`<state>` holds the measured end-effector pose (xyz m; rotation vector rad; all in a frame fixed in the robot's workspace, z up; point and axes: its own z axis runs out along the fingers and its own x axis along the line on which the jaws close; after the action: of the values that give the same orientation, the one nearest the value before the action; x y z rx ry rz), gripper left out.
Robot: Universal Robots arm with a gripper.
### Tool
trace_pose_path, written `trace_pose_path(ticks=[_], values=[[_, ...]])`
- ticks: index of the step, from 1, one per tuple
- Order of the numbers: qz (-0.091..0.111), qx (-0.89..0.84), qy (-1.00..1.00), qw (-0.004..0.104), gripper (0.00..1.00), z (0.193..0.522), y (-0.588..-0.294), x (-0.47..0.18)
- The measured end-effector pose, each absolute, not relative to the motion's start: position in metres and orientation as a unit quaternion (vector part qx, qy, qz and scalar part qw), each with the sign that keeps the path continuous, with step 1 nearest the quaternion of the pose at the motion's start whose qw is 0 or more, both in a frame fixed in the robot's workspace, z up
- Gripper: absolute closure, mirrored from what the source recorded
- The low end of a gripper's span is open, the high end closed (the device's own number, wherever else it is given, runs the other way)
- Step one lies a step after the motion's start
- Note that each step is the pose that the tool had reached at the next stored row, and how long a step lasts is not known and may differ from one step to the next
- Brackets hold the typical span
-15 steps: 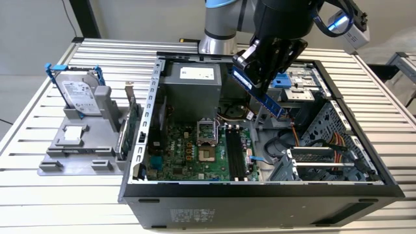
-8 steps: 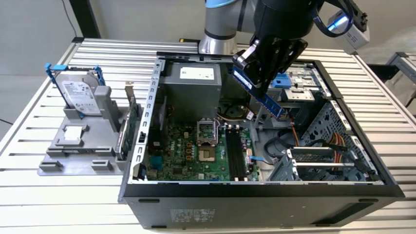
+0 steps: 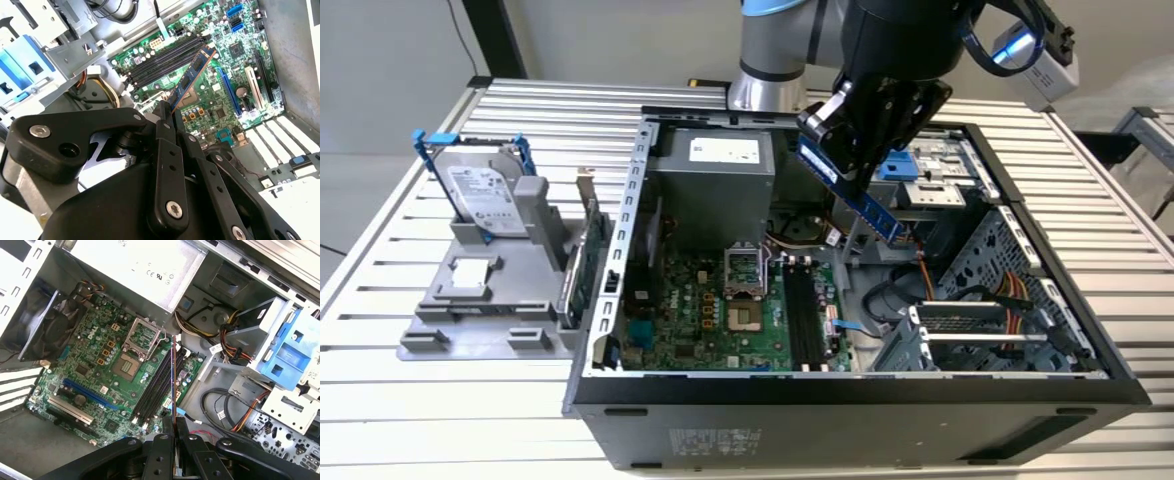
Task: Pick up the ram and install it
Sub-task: 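Insert the ram into the slot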
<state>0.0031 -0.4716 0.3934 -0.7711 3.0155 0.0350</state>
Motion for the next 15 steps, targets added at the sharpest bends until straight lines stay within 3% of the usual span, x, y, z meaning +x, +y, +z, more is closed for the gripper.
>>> trace_pose_path(ticks=[15], values=[[0.011, -0.244, 0.97, 0.014, 1.0, 0.3934, -0.4717, 0.0035]])
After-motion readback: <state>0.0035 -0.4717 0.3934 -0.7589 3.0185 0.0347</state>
